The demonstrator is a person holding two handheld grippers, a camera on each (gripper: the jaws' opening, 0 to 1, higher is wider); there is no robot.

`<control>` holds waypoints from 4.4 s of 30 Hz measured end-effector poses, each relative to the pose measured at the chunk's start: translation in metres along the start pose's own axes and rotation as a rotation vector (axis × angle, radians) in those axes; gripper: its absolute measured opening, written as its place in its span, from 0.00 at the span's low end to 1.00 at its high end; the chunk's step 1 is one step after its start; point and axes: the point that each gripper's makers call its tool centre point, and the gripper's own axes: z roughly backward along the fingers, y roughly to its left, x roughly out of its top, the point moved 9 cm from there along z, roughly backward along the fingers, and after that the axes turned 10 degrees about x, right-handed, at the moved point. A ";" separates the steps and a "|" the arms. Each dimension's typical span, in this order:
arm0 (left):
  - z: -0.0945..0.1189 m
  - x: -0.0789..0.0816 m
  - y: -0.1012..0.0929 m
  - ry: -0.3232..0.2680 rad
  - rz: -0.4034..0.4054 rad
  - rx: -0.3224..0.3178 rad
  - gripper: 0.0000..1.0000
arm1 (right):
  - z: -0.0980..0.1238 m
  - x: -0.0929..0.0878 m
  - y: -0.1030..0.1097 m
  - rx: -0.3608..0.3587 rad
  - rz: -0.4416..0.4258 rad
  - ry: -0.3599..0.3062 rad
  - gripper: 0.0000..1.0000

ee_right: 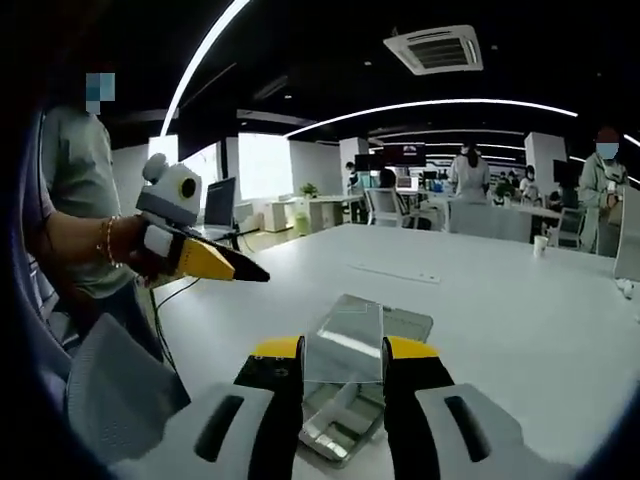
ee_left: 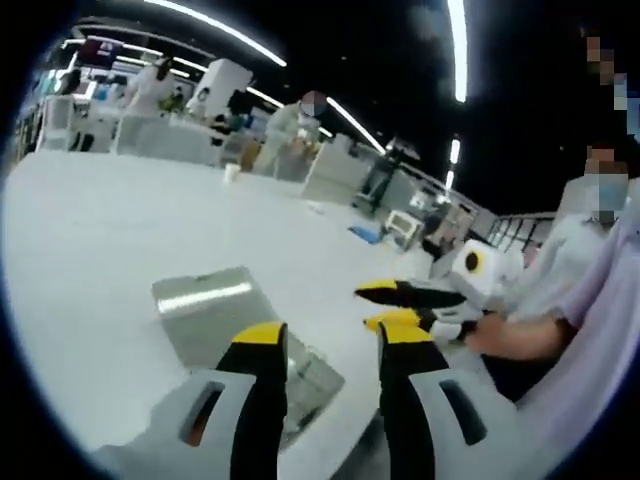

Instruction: Insert the divider into the dual guide fixture by aligning both edges with the guide slots and pushing it downward to the bottom, including one-sided entry, uneven engagement, binding, and posture correction.

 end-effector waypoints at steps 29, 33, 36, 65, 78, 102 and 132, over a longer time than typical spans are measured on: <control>-0.045 -0.012 -0.021 0.157 0.269 -0.079 0.14 | -0.005 0.002 0.014 0.038 0.040 -0.005 0.26; -0.047 -0.014 -0.020 0.169 0.283 -0.075 0.11 | -0.005 0.002 0.017 0.039 0.063 0.003 0.26; -0.047 -0.016 -0.020 0.184 0.293 -0.078 0.10 | -0.006 0.001 0.019 0.046 0.071 0.007 0.26; -0.045 -0.015 -0.012 0.209 0.384 -0.058 0.00 | -0.006 0.010 0.020 0.076 0.141 -0.004 0.25; -0.034 -0.017 0.010 0.185 0.226 -0.008 0.00 | 0.007 0.013 0.008 0.099 0.169 0.054 0.21; -0.031 -0.004 0.002 0.250 -0.414 0.003 0.00 | -0.002 0.025 0.002 0.267 0.268 0.229 0.20; -0.048 -0.006 -0.025 0.388 -0.872 -0.180 0.00 | -0.041 0.037 0.005 0.591 0.485 0.606 0.04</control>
